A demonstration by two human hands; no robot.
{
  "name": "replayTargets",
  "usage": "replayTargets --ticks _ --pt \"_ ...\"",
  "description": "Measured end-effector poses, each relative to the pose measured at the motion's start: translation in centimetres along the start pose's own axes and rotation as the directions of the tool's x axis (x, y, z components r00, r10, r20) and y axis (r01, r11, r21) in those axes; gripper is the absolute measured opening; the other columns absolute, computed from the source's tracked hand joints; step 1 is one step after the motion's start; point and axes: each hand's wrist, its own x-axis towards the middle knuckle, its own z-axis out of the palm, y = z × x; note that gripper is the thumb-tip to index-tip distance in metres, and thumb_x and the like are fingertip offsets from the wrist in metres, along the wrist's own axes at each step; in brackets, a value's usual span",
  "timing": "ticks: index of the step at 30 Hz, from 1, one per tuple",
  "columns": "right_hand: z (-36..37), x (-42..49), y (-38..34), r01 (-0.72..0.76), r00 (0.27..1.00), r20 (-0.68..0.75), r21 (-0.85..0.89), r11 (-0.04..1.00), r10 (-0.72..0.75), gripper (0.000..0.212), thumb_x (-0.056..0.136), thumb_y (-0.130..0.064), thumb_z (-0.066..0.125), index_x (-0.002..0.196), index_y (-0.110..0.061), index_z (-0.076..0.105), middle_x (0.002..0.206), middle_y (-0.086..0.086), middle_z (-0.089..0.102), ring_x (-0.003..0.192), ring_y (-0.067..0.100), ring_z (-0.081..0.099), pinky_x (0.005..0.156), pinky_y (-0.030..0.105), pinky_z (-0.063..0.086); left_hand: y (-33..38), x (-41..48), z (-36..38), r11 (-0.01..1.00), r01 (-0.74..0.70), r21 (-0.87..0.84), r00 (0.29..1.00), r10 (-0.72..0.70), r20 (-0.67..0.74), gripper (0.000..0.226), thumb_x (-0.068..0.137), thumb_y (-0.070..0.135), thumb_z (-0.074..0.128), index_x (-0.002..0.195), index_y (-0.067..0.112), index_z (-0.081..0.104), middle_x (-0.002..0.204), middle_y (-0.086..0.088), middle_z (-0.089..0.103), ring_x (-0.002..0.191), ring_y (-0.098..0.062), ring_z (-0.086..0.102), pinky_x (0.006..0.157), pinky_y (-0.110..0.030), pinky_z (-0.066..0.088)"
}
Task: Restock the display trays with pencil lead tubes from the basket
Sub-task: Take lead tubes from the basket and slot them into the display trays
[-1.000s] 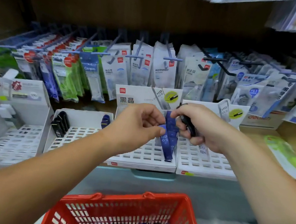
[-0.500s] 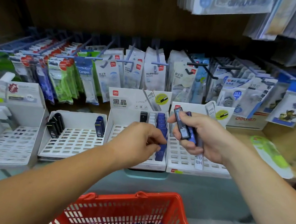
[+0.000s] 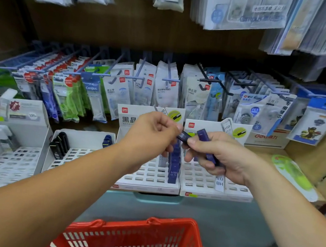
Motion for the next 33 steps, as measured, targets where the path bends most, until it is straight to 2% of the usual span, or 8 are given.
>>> replayTargets --ticks 5,10,14,17,20,24,28,33 --pt "-1.9 -0.2 0.8 0.057 0.992 -0.116 0.086 0.995 -0.047 0.021 0.096 -0.019 0.067 0.096 0.001 0.069 0.071 0.014 0.063 0.039 0.010 0.032 0.038 0.015 0.015 0.1 1.2 0.7 0.985 -0.089 0.148 0.994 0.078 0.082 0.013 0.096 0.014 0.071 0.105 0.008 0.063 0.080 -0.012 0.070 0.064 -0.017 0.067 0.062 -0.032 0.059" --pt "-3.2 -0.4 0.6 0.089 0.980 -0.193 0.167 0.982 -0.056 0.026 0.093 -0.023 0.071 0.100 0.001 0.066 0.069 0.011 0.060 0.038 0.010 0.028 0.041 0.016 0.014 0.2 2.4 1.3 0.715 -0.378 0.588 0.926 0.308 0.221 0.018 0.092 0.028 0.077 0.109 0.026 0.071 0.069 0.012 0.063 0.061 -0.001 0.058 0.062 -0.017 0.046" --pt "-4.5 -0.8 0.8 0.245 0.930 -0.317 0.159 0.956 -0.186 0.007 0.093 -0.014 0.072 0.086 -0.016 0.073 0.085 0.016 0.071 0.038 0.010 0.026 0.042 0.019 0.016 0.0 3.2 2.6 0.781 -0.375 0.499 0.925 0.284 0.250 0.014 0.102 0.029 0.062 0.101 0.021 0.074 0.070 0.000 0.068 0.061 -0.018 0.064 0.063 -0.033 0.053" --pt "-4.7 -0.7 1.3 0.281 0.896 -0.394 0.141 0.949 -0.207 0.006 0.093 -0.011 0.072 0.094 -0.015 0.068 0.062 0.006 0.063 0.037 0.011 0.025 0.042 0.019 0.018 -0.2 3.5 3.5 0.790 -0.364 0.494 0.927 0.255 0.275 0.016 0.100 0.032 0.065 0.097 0.023 0.077 0.071 -0.001 0.066 0.065 -0.020 0.058 0.064 -0.035 0.051" --pt "-5.5 -0.5 1.9 0.245 0.822 -0.516 -0.063 0.967 -0.242 0.008 0.092 -0.012 0.074 0.090 -0.019 0.070 0.052 -0.008 0.052 0.038 0.010 0.036 0.039 0.022 0.029 -1.1 4.2 3.6 0.693 -0.333 0.640 0.942 0.224 0.248 0.014 0.093 0.034 0.073 0.103 0.025 0.077 0.102 0.006 0.071 0.098 -0.016 0.064 0.088 -0.034 0.053" --pt "-6.6 0.3 3.0 0.156 0.735 -0.534 -0.469 0.870 -0.419 0.006 0.091 -0.012 0.075 0.089 -0.017 0.072 0.085 -0.001 0.071 0.075 0.010 0.063 0.062 0.007 0.044 -2.6 4.6 3.7 0.595 -0.298 0.746 0.954 0.168 0.248 0.034 0.088 0.037 0.078 0.119 0.026 0.071 0.123 0.007 0.065 0.113 -0.015 0.061 0.100 -0.034 0.051" --pt "-6.7 2.2 4.9 0.104 0.754 -0.503 -0.544 0.833 -0.423 0.006 0.091 -0.013 0.074 0.090 -0.019 0.074 0.088 -0.001 0.073 0.087 0.020 0.068 0.085 0.035 0.056 -4.1 4.8 3.9 0.620 -0.290 0.729 0.955 0.144 0.257 0.040 0.085 0.039 0.081 0.122 0.027 0.071 0.126 0.010 0.064 0.119 -0.011 0.058 0.103 -0.026 0.045" --pt "-7.1 4.0 6.2 0.035 0.750 -0.485 -0.650 0.759 -0.449 0.008 0.092 -0.020 0.073 0.088 -0.028 0.072 0.087 -0.009 0.072 0.086 0.019 0.066 0.082 0.042 0.058 -5.4 5.2 3.8 0.646 -0.293 0.705 0.955 0.166 0.245 0.042 0.082 0.040 0.083 0.121 0.030 0.072 0.126 0.011 0.065 0.127 -0.009 0.049 0.110 -0.026 0.039"
